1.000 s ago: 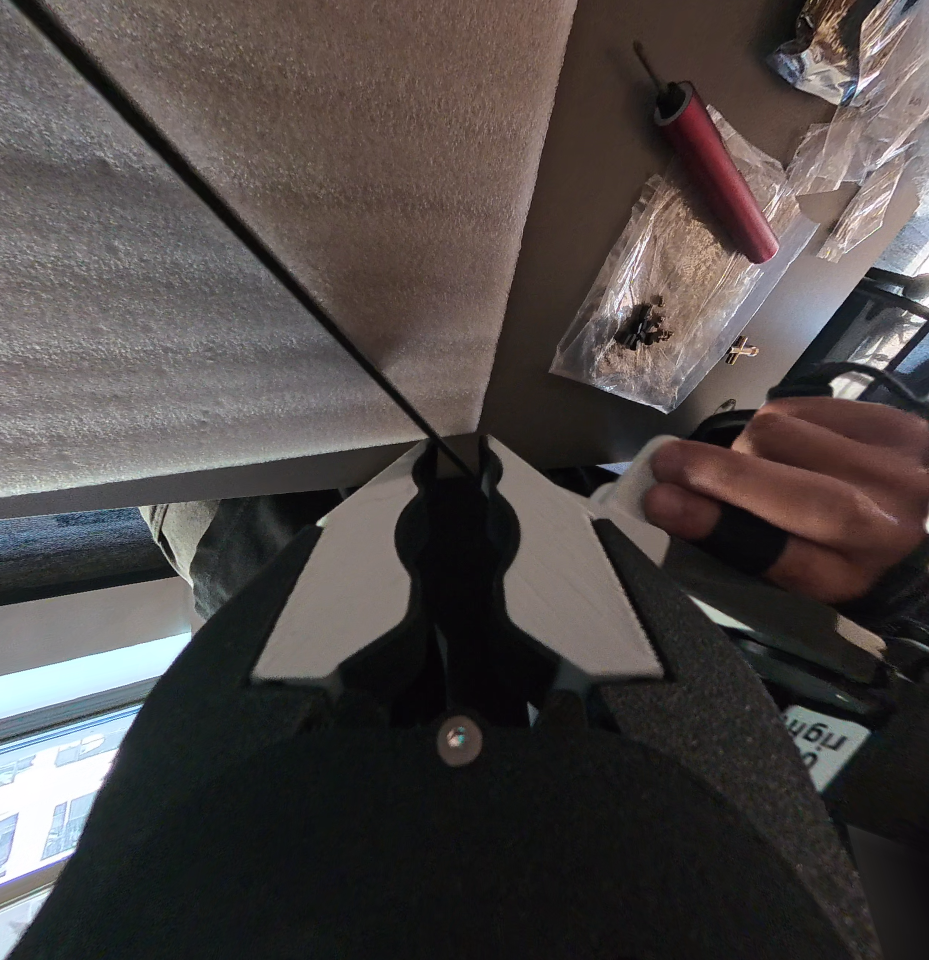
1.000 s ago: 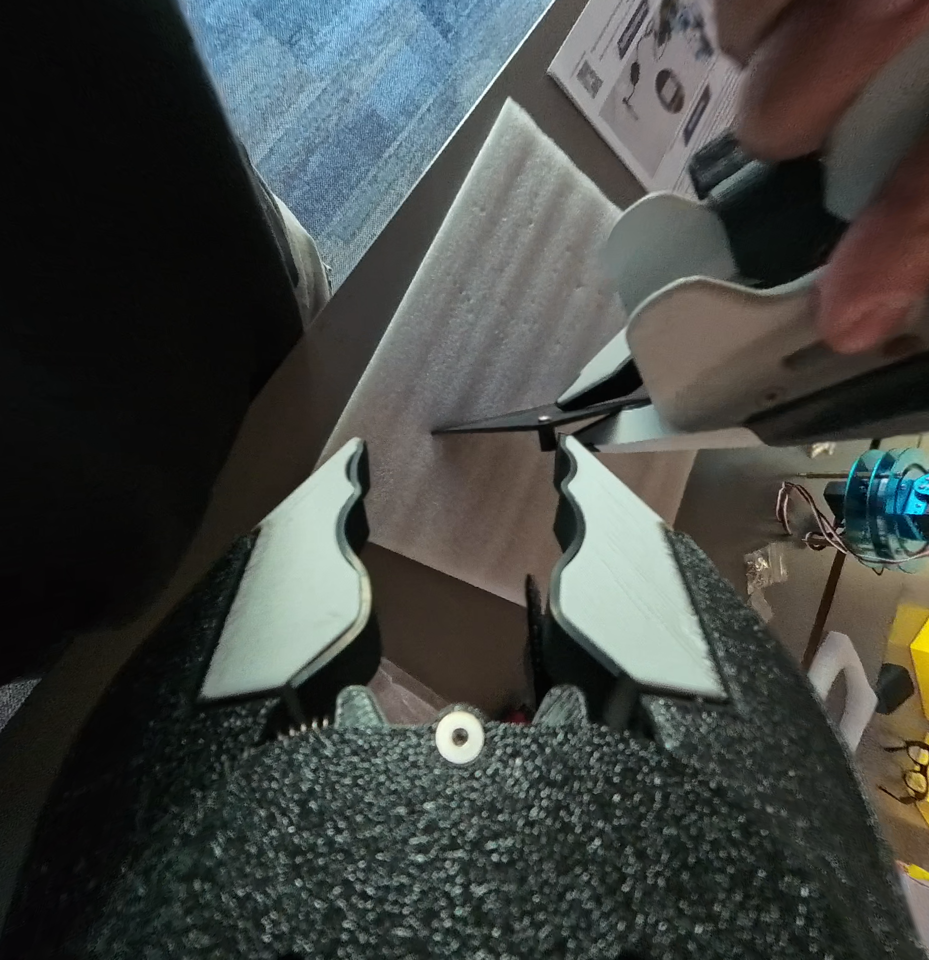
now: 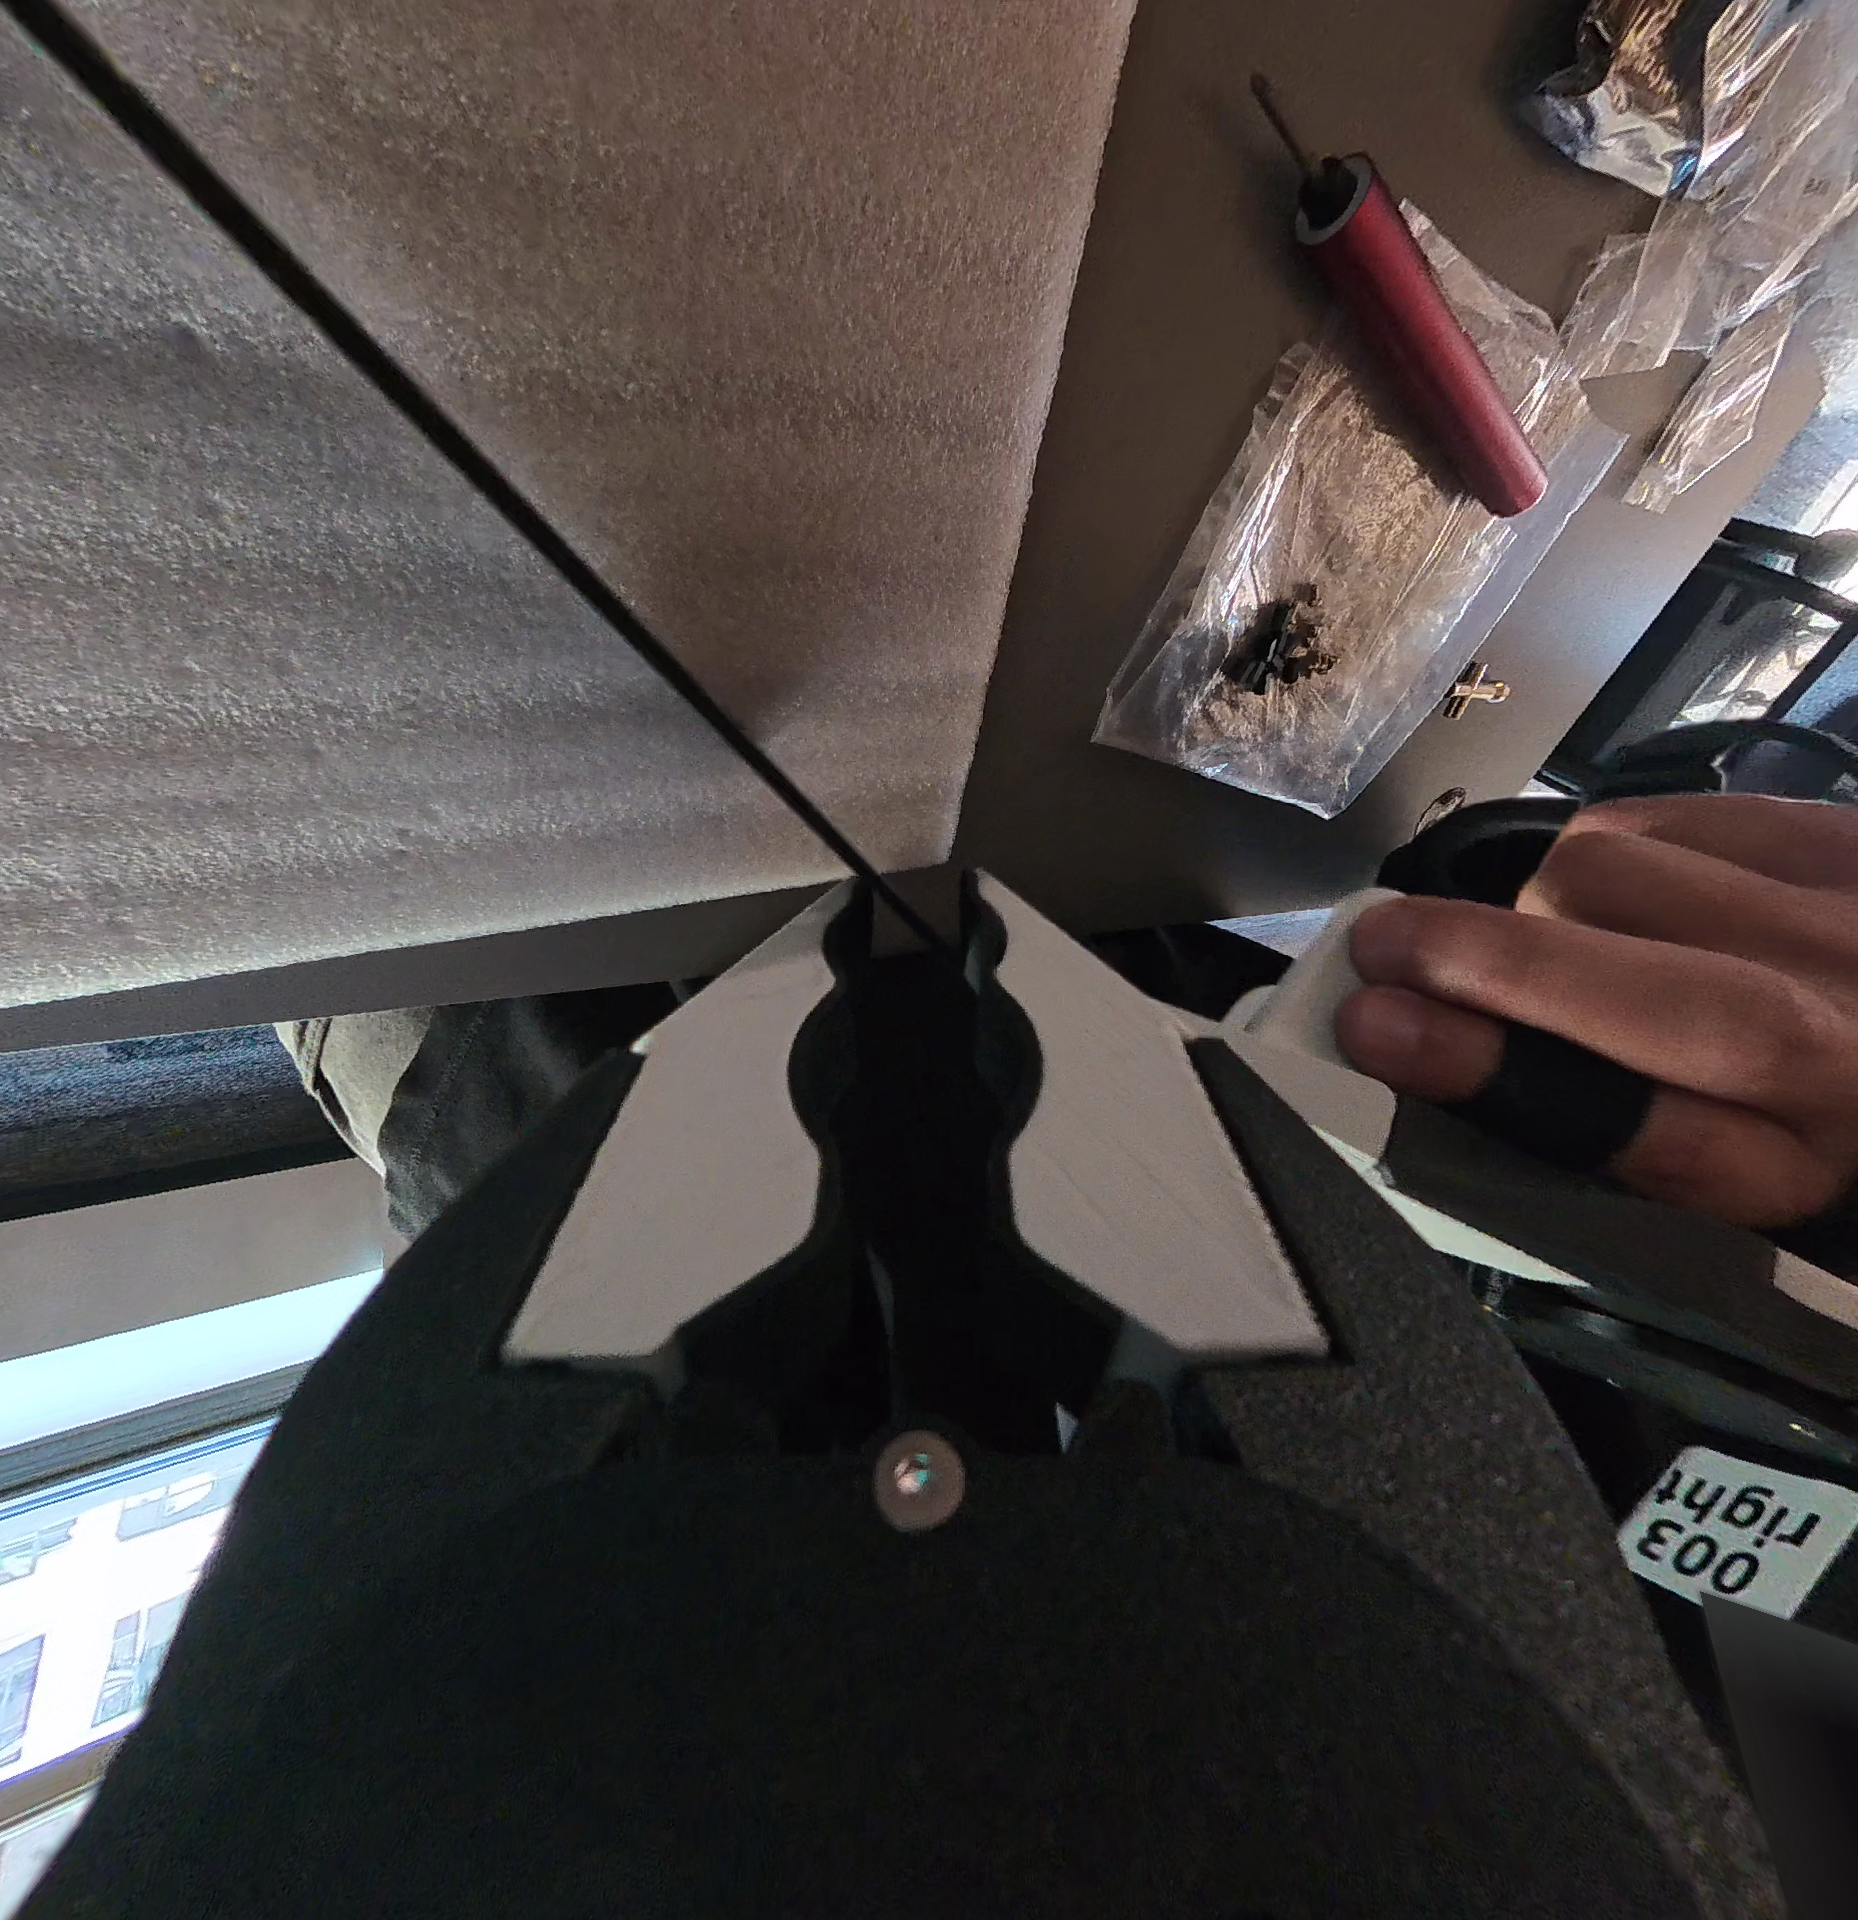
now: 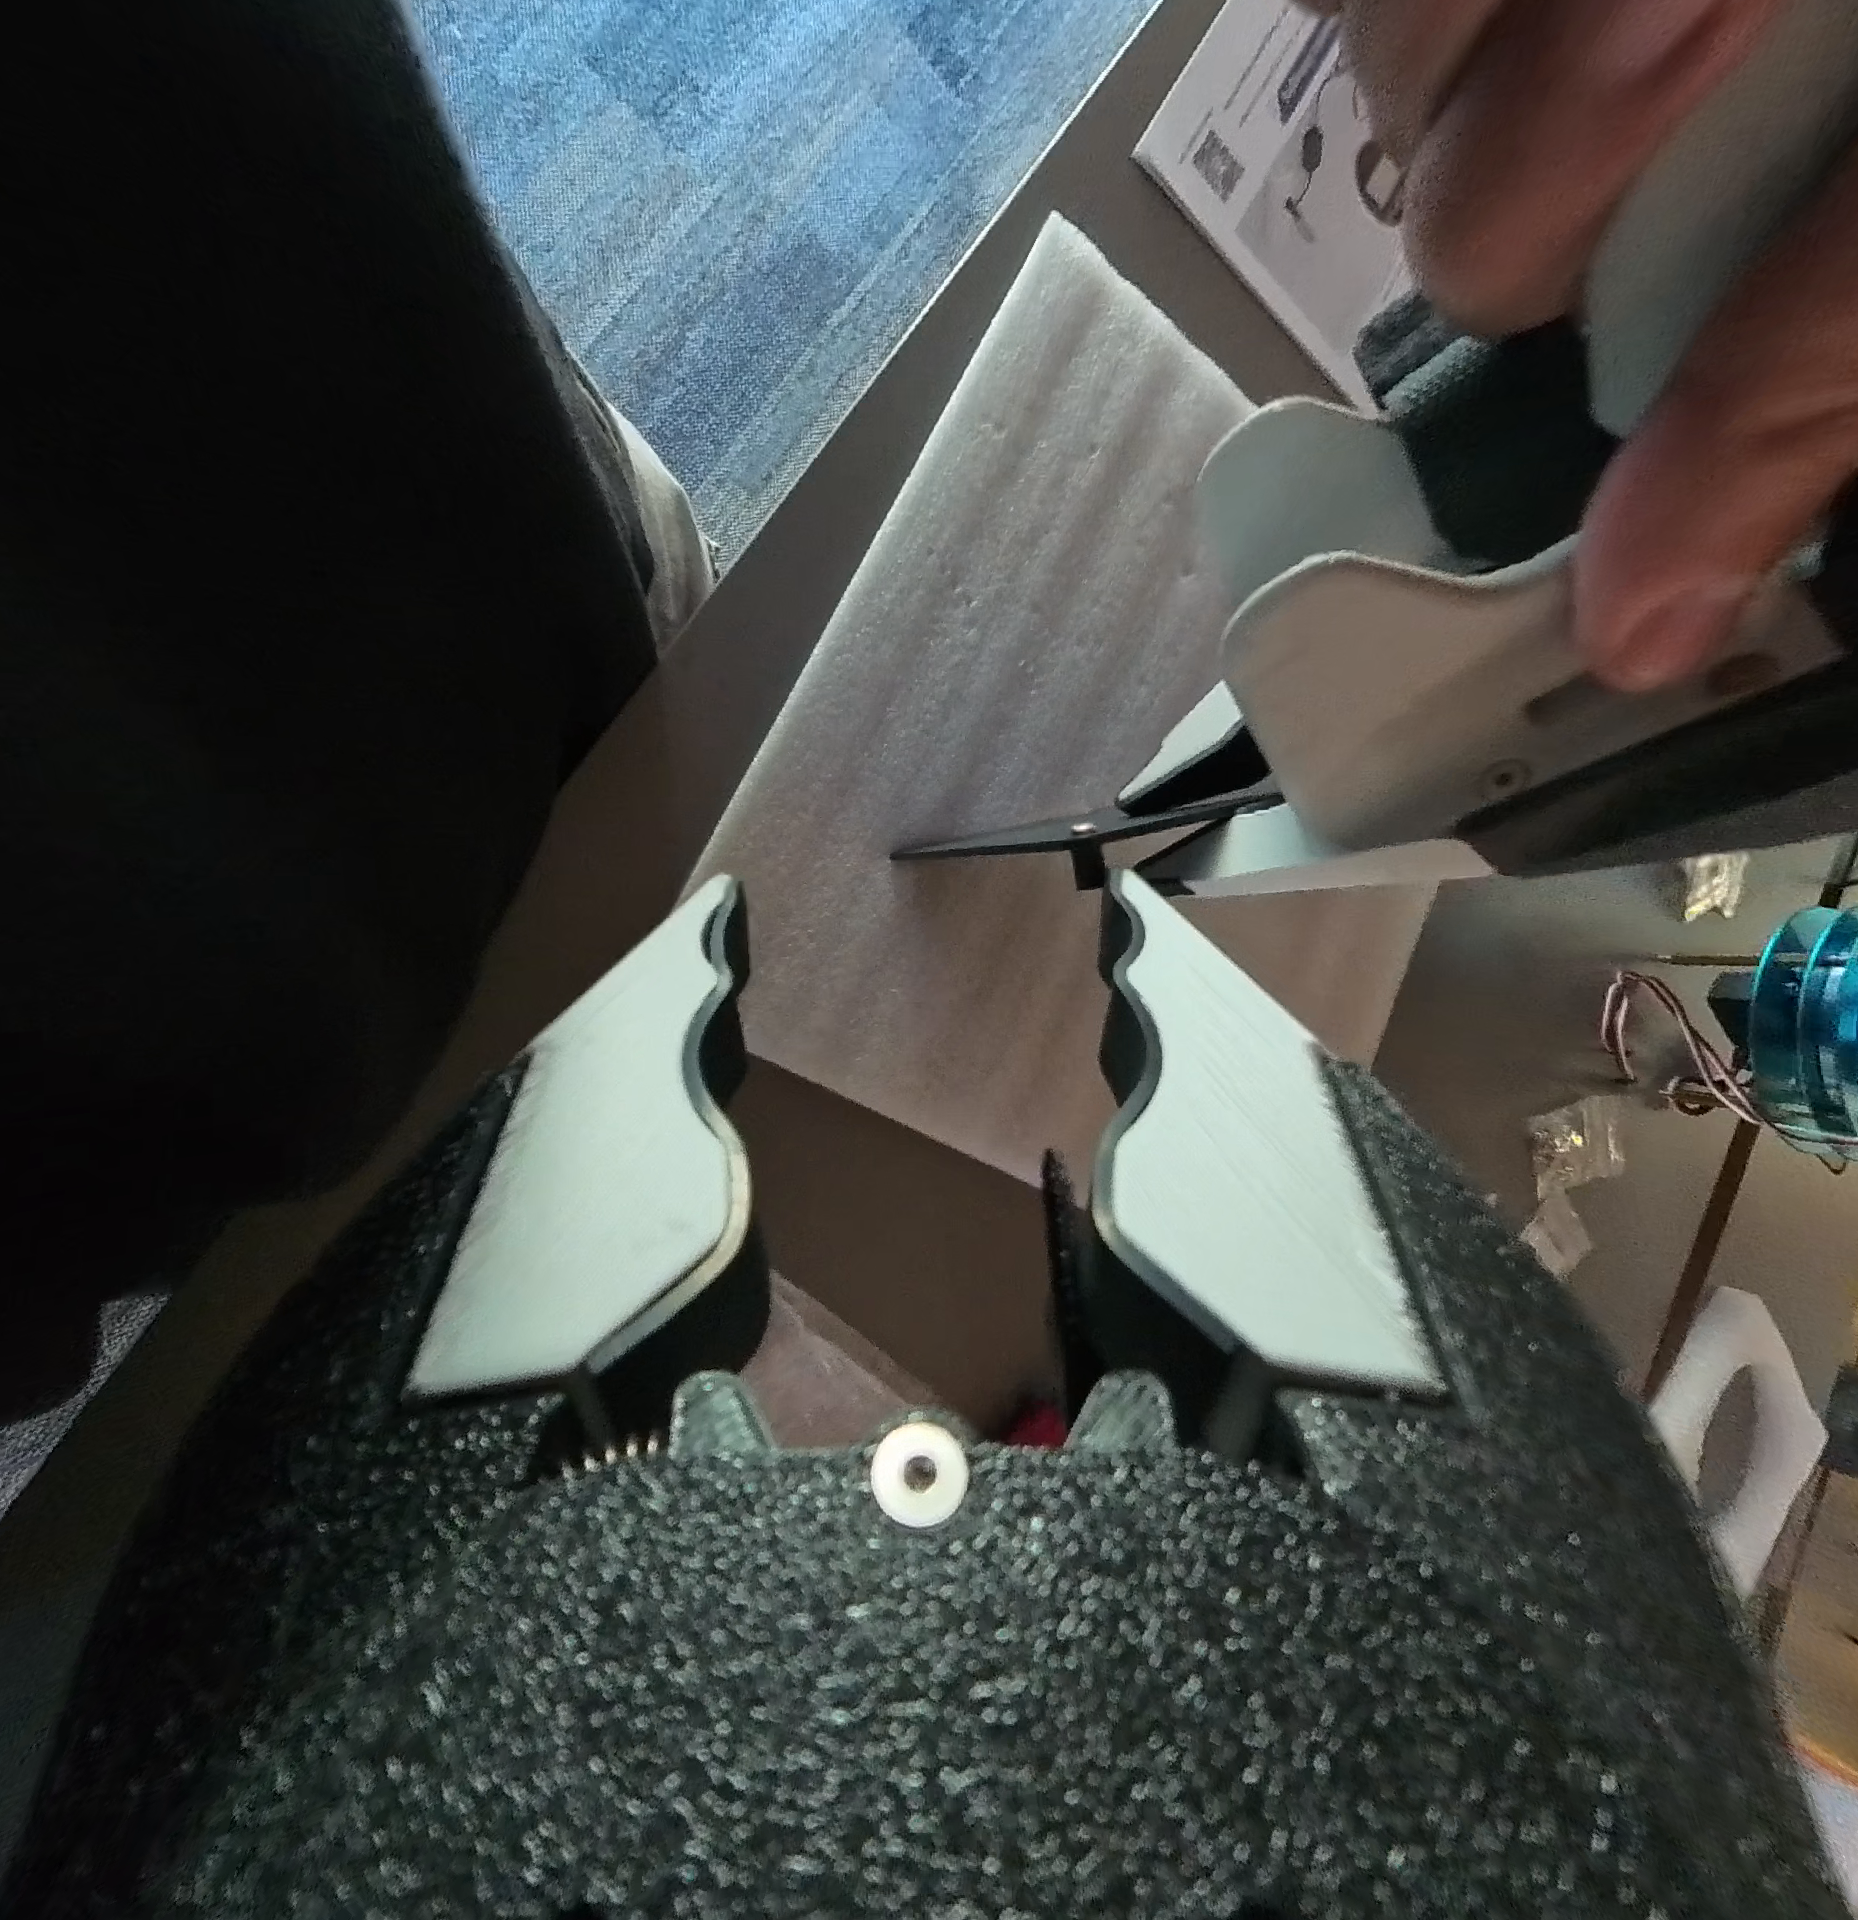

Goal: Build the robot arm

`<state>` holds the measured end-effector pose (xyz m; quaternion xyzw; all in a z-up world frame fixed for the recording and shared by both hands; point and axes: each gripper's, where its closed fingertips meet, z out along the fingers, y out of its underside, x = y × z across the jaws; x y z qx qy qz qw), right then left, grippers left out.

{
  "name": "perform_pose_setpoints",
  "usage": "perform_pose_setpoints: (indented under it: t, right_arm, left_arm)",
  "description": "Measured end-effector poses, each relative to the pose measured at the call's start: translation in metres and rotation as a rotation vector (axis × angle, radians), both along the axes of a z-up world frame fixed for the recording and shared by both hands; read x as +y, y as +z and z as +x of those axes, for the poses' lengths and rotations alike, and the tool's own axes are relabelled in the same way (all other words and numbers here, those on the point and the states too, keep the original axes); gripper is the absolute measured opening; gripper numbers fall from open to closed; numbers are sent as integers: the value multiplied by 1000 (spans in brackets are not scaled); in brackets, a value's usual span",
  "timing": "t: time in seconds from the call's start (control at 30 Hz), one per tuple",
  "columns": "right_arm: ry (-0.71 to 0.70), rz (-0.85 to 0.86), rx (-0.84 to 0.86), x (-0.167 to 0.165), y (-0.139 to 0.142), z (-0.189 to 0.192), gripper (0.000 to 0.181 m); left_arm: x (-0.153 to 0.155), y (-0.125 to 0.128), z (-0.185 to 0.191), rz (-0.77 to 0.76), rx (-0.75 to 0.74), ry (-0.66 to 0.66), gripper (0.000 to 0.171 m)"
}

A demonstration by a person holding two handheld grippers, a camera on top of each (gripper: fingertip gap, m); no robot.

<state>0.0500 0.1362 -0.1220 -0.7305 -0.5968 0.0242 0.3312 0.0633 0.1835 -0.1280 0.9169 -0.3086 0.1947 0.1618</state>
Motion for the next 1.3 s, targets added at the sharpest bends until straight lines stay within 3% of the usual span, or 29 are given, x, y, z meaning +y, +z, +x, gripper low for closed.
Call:
perform_pose_setpoints:
  t: [0.13, 0.3, 0.37, 0.5, 0.7, 0.83, 1.03, 1.3]
  right_arm:
    - [1, -3, -32, 7, -18, -4, 77]
    - [-13, 28, -6, 5, 4, 4, 68]
    - [3, -1, 5, 1, 2, 1, 65]
    - [-2, -20, -30, 7, -17, -2, 76]
    - [-12, -3, -13, 2, 1, 6, 67]
    - [-5, -31, -28, 6, -17, 0, 75]
    - [-17, 6, 3, 3, 4, 5, 66]
    - [5, 9, -11, 1, 6, 6, 63]
  left_arm:
    - [0, -1, -2, 2, 5, -6, 15]
    - [0, 0, 1, 3, -14, -1, 16]
    - [0, 0, 1, 1, -12, 3, 16]
    - [0, 0, 0, 3, -8, -6, 16]
    - [0, 0, 2, -1, -22, -2, 17]
    - [-1, -1, -1, -2, -9, -9, 15]
    - [0, 0, 4, -2, -30, -11, 18]
    - [0, 0, 1, -7, -30, -16, 17]
